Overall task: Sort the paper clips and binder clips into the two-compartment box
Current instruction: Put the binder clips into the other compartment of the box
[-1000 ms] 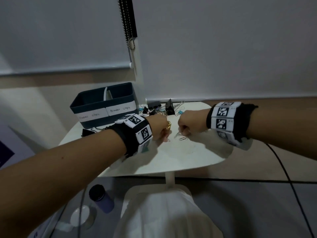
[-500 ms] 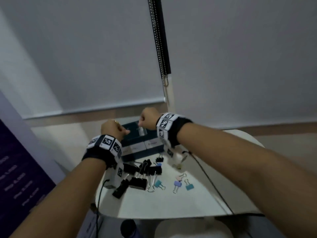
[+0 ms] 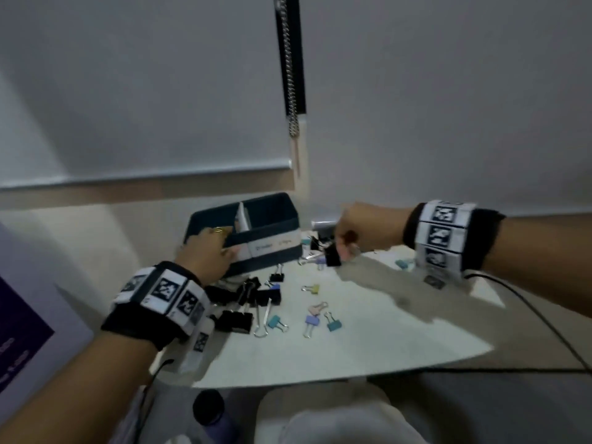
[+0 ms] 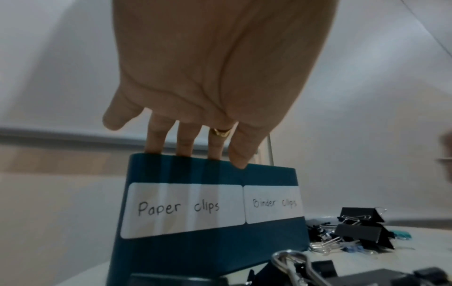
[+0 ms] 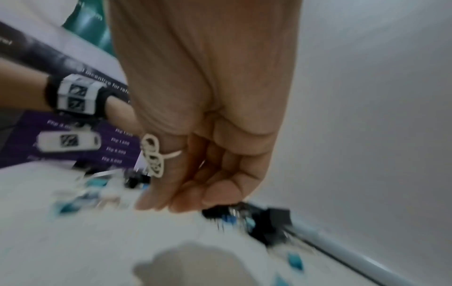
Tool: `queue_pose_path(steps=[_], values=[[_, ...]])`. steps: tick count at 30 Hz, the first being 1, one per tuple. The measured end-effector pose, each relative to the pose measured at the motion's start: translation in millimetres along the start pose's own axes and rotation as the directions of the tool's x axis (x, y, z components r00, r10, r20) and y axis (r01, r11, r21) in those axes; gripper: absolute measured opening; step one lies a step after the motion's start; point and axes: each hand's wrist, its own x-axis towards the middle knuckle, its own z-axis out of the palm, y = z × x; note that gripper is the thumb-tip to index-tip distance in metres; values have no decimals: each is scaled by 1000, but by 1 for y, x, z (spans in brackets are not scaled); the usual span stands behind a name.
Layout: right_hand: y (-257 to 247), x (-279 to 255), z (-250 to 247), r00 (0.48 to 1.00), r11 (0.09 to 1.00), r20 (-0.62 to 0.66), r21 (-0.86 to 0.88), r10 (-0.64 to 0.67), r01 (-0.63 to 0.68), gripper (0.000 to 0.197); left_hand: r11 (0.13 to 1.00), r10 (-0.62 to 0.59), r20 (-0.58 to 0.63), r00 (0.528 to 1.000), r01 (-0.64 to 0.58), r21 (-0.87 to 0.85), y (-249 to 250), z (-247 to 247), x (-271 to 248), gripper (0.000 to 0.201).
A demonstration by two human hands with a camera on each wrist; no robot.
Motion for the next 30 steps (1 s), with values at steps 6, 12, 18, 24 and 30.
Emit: queue_pose_path(steps=[6,12,18,24,30], values=[[34,-65,47,962,988,232,32,143,-154,12,991,-47,63,997,39,129,1,-7,-10,55],[33,-58,51,935,992,334,-81,122,-100,22,996,-13,78,997,6,93,5,-11,-18,58],[-16,26,1,998,998,51,59,32,-35,19,985,-5,23,1000,9,-171,-9,-13,-22,54],[-91,138,-13,953,945,-302,314,7,93,18,956,21,-18,1000,-26,-292,-13,-16,-32,46],[-79,143,-11,967,956,-253,274,-36,107,27,951,-58,-281,958,-33,-308,11,-10,-74,46]])
